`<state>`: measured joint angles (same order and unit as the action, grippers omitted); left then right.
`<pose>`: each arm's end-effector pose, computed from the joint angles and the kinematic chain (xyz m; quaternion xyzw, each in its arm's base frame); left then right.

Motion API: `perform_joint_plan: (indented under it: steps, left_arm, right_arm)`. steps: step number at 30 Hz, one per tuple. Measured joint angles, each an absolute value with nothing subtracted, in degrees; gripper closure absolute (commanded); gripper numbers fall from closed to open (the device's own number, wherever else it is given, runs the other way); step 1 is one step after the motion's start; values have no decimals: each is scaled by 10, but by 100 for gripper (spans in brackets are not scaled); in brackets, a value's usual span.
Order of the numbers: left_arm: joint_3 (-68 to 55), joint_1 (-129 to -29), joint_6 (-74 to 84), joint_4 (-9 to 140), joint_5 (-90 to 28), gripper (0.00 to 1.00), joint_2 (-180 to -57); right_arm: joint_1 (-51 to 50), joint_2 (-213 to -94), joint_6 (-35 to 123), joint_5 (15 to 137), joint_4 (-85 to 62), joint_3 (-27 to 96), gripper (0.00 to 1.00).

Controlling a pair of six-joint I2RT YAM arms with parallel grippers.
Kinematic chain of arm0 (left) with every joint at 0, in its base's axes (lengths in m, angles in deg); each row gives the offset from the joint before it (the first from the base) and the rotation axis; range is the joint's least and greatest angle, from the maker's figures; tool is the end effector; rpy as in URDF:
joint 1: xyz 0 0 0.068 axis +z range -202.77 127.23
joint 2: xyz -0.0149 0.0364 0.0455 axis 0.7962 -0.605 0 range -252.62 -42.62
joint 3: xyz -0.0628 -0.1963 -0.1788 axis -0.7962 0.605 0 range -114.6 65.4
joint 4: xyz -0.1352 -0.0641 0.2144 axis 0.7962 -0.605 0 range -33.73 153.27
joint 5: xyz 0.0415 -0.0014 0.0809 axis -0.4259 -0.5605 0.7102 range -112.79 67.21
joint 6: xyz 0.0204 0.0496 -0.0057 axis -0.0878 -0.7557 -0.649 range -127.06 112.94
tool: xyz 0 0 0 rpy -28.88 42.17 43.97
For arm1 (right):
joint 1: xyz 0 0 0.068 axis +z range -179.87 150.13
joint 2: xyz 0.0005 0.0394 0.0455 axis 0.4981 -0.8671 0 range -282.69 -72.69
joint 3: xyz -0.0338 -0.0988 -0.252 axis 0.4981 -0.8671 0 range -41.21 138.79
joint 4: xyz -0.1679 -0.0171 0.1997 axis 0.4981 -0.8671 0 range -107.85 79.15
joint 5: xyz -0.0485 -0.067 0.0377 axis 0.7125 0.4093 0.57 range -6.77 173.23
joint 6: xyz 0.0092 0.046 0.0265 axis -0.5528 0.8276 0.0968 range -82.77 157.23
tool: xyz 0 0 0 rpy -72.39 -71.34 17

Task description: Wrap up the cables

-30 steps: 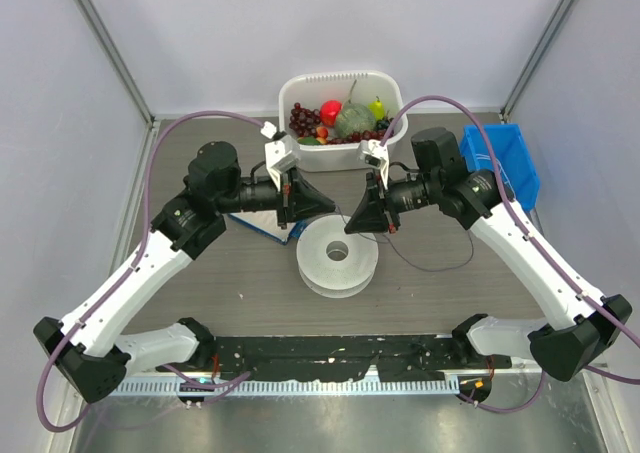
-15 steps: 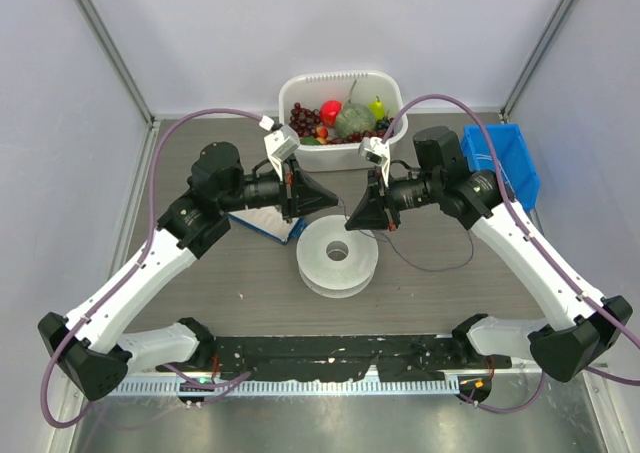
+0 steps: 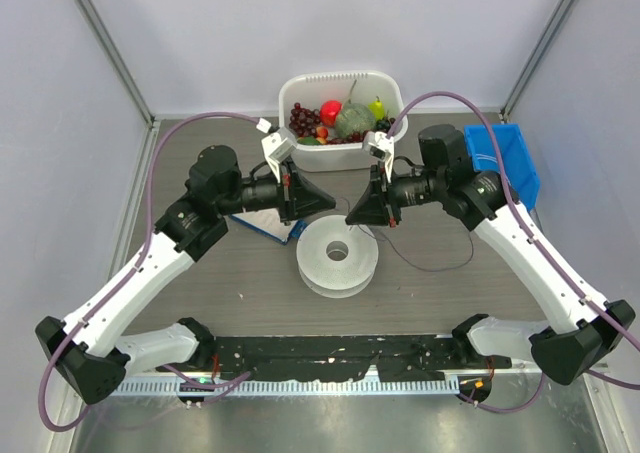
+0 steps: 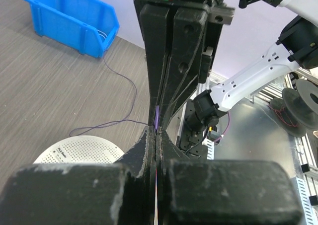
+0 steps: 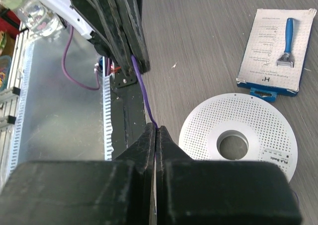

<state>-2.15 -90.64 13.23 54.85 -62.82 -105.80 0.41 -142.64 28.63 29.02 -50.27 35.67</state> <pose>0.1766 -0.1662 0.4205 0.3356 0.6438 -0.5302 0.4380 0.1974 0.1486 0.3997 -0.4664 0.6629 0.4729 0.3454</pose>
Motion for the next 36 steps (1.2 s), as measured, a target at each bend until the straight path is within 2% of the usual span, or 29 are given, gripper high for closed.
perform_joint_plan:
  steps: [1, 2, 5, 8, 17, 25, 30, 36]
  left_arm:
    - [-19, -906, 134, 548, -628, 100, -1058]
    - [-18, -906, 134, 548, -628, 96, -1058]
    - [-17, -906, 117, 531, -628, 74, -1057]
    - [-18, -906, 85, 496, -626, 61, -1052]
    - [-67, -906, -25, 399, -614, 58, -1048]
    - [-125, -906, -116, 348, -608, 49, -1068]
    - [-139, -906, -162, 325, -620, 52, -1093]
    - [-144, -906, -187, 303, -647, 64, -1115]
  right_arm:
    - [4, -1424, 291, 292, -497, 357, 99]
    - [4, -1423, 295, 293, -493, 357, 99]
    - [4, -1419, 299, 295, -485, 357, 99]
    - [4, -1416, 297, 297, -485, 357, 99]
    - [4, -1416, 260, 295, -527, 357, 100]
    - [7, -1423, 227, 288, -565, 363, 99]
    - [17, -1425, 219, 283, -575, 365, 99]
    - [21, -1428, 214, 280, -581, 371, 99]
